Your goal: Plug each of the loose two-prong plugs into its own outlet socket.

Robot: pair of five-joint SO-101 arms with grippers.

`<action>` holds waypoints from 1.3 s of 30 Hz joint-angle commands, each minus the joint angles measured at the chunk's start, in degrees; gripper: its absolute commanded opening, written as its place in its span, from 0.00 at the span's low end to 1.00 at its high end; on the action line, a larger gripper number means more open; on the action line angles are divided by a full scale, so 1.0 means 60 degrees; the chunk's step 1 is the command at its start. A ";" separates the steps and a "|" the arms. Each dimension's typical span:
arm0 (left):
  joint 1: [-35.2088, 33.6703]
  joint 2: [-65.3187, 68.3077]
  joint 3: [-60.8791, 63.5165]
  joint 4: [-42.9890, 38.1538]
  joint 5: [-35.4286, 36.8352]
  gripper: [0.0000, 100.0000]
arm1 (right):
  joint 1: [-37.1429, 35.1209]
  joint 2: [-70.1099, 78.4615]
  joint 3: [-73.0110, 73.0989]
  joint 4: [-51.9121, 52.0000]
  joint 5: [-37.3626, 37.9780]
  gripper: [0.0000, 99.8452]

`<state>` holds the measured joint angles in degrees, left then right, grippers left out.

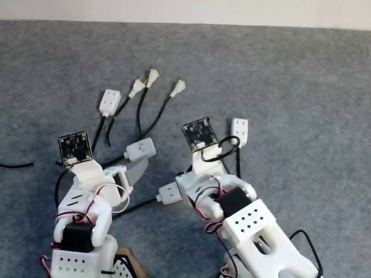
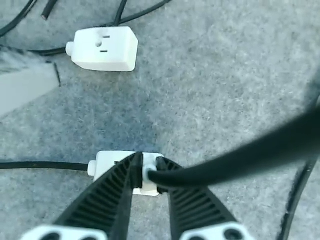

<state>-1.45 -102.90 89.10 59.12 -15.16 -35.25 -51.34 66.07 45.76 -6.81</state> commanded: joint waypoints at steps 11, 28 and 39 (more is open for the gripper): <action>0.0095 0.0051 -0.0037 -0.0117 -0.0103 0.40 | -0.0007 -0.0139 0.1399 -0.0828 0.0484 0.00; 0.0095 0.0051 -0.0037 -0.0117 -0.0103 0.40 | -0.0022 -0.0095 0.2396 -0.1458 0.1568 0.00; 0.0330 0.0066 -0.0974 0.0864 -0.0088 0.40 | 0.0476 0.0418 -0.2249 0.2352 0.1744 0.17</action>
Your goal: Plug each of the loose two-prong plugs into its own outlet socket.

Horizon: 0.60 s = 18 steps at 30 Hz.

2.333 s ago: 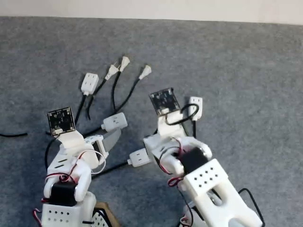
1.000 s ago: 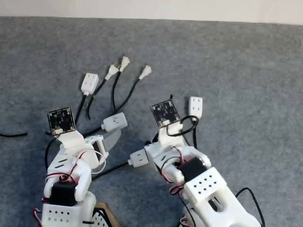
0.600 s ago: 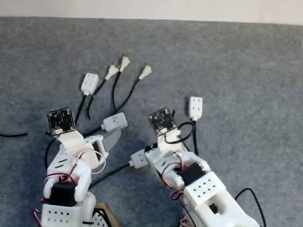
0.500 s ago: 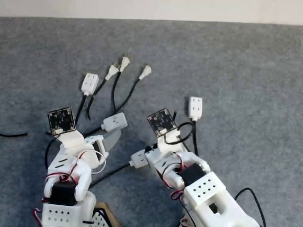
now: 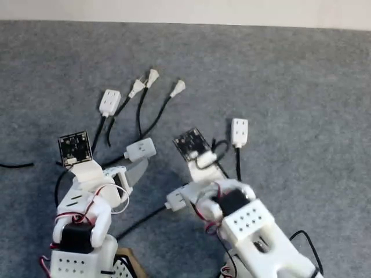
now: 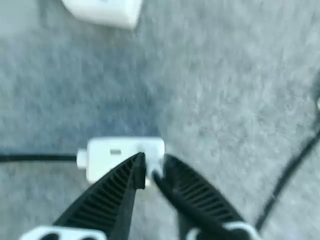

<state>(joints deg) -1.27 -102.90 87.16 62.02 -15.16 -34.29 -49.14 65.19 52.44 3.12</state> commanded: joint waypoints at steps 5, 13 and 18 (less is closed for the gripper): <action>0.0374 0.0066 -0.1048 0.0806 -0.0088 0.40 | 0.0462 0.0051 -0.4462 0.2952 0.0088 0.29; 0.0374 0.1018 -0.1795 0.0850 -0.0454 0.40 | 0.2088 -0.0051 -0.5311 0.3128 0.0015 0.29; 0.0374 0.4989 -0.4154 0.0850 -0.0484 0.40 | 0.3670 -0.0022 -0.8198 0.4198 0.0015 0.29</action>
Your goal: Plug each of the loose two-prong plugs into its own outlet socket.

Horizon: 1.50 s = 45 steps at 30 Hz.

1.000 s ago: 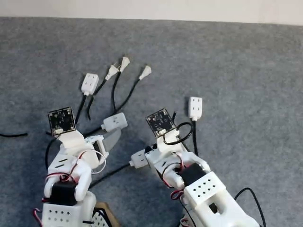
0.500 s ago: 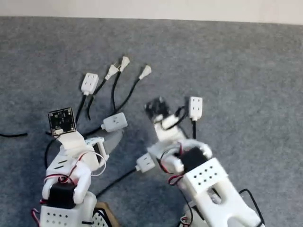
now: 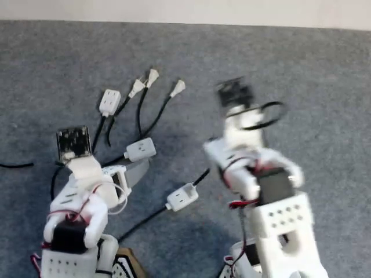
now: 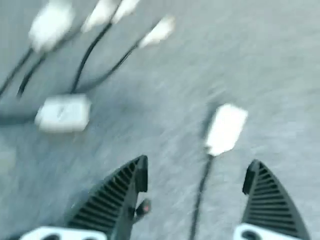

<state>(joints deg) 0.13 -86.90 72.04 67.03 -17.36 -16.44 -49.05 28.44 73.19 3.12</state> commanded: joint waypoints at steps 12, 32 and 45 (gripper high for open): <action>0.1722 0.9546 -0.7919 0.4308 -0.2154 0.32 | 0.1795 -0.1971 -0.3172 0.3392 0.0278 0.29; 0.5165 0.9648 -0.5033 0.1333 -0.2593 0.32 | 0.3597 -0.8740 1.1538 -0.3392 0.1846 0.29; 0.5473 0.9648 -0.2952 -0.1421 -0.2593 0.32 | 0.3245 -0.9311 1.2139 -0.3363 0.1875 0.29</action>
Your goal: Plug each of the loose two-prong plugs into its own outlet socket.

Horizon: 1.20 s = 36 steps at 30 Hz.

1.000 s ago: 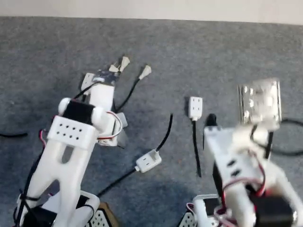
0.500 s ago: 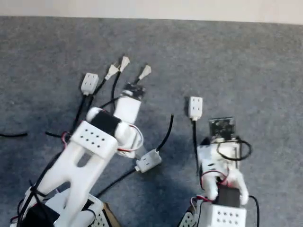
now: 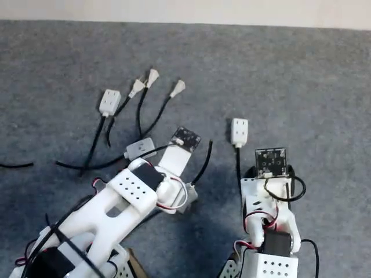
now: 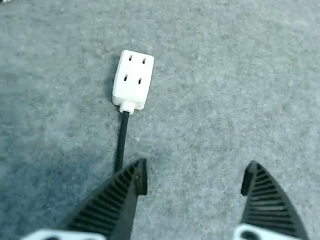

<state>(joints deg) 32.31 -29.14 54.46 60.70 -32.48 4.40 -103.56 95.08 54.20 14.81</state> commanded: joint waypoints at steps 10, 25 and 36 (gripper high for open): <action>0.0139 0.2689 -0.0388 -0.2066 -0.0029 0.31 | -0.0491 -0.0227 0.1033 0.0051 -0.0059 0.29; -0.2176 0.3304 -0.3612 0.0586 -0.0469 0.03 | -0.0491 -0.0227 0.1048 0.0007 -0.0059 0.29; -0.9018 0.4095 -0.9355 0.2286 -0.1685 0.03 | -0.0491 -0.0227 0.1048 0.0007 -0.0059 0.29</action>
<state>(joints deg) -12.00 -6.37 9.27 72.66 -40.40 1.93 -103.56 95.08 54.20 14.81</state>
